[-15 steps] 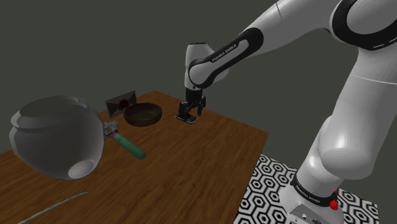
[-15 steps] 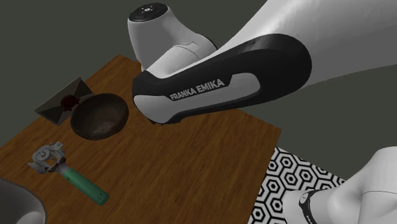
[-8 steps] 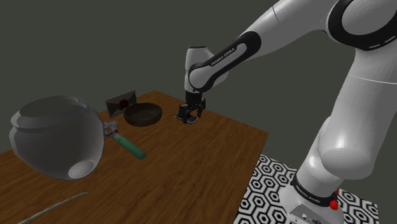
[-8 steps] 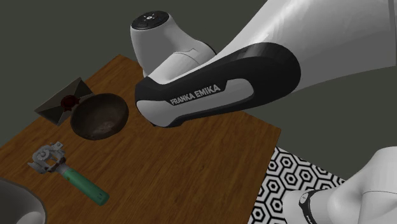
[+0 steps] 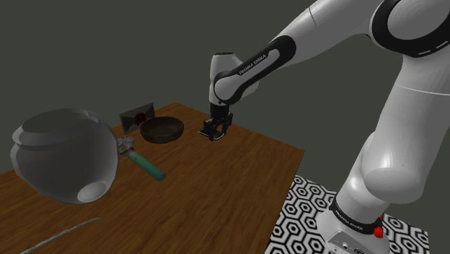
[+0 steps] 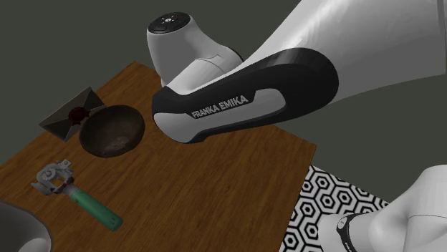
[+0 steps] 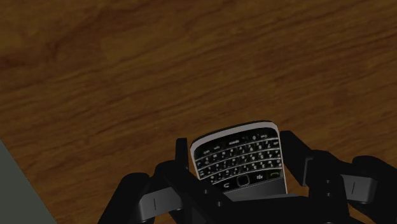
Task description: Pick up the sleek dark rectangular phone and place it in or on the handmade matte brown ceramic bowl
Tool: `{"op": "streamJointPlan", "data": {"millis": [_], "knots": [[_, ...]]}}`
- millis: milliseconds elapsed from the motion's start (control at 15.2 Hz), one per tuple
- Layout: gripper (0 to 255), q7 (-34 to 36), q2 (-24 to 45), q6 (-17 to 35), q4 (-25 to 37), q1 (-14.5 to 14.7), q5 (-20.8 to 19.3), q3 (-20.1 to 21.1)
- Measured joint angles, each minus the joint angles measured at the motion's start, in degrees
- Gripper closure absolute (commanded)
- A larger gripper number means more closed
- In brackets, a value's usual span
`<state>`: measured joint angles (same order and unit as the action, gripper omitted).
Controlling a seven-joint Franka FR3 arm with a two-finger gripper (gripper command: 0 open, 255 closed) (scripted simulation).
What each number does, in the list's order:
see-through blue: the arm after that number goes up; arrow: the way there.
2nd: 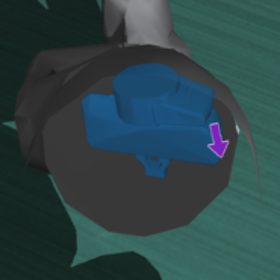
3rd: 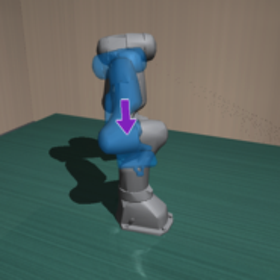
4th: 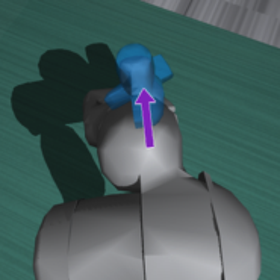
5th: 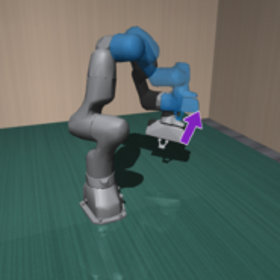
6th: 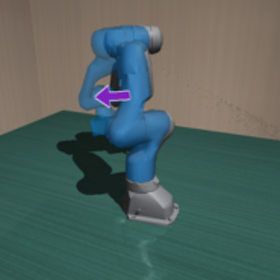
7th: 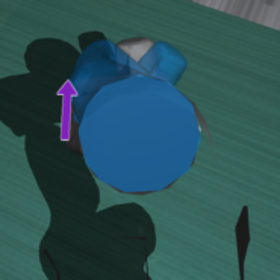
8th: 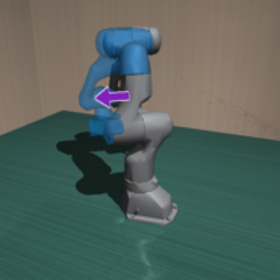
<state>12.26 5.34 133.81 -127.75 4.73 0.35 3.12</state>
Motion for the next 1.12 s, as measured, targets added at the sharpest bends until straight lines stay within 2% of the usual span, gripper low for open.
{"op": "streamJointPlan", "data": {"millis": [396,1122], "knots": [[255,0.0,-0.6,-0.8,0.2,0.0,0.0,0.0],[255,-0.1,-5.0,-8.7,3.7,0.0,0.3,0.0]]}}
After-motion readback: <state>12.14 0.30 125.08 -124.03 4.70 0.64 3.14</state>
